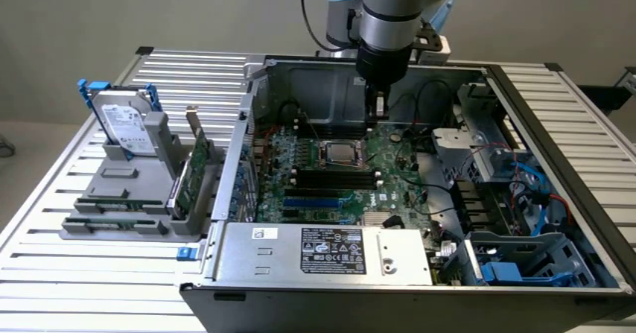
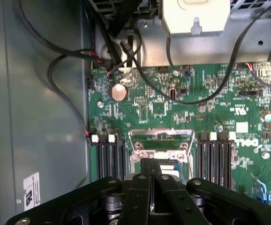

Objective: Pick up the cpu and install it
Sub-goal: 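Place the cpu into insertion slot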

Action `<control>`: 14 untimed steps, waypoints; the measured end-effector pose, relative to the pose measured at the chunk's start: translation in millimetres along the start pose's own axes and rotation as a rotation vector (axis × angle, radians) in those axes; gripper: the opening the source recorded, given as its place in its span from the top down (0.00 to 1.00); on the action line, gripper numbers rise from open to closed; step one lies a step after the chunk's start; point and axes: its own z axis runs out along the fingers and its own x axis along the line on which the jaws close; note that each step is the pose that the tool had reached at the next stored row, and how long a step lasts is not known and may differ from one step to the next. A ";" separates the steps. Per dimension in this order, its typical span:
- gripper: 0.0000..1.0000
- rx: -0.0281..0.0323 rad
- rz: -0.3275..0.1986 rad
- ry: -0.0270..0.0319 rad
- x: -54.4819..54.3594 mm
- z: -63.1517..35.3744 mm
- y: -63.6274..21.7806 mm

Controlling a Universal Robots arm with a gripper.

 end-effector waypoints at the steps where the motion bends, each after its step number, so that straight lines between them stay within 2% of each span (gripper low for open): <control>1: 0.89 0.0006 0.000 0.0036 -0.2 -0.4 4.5; 4: 0.89 0.0032 0.001 0.0094 -0.4 -6.9 14.7; 7: 0.89 0.0083 0.001 0.0111 -0.4 -16.7 25.9; 10: 0.89 0.0097 0.002 0.0113 -1.6 -16.6 37.4; 14: 0.89 0.0098 0.001 0.0112 -2.4 -10.1 41.9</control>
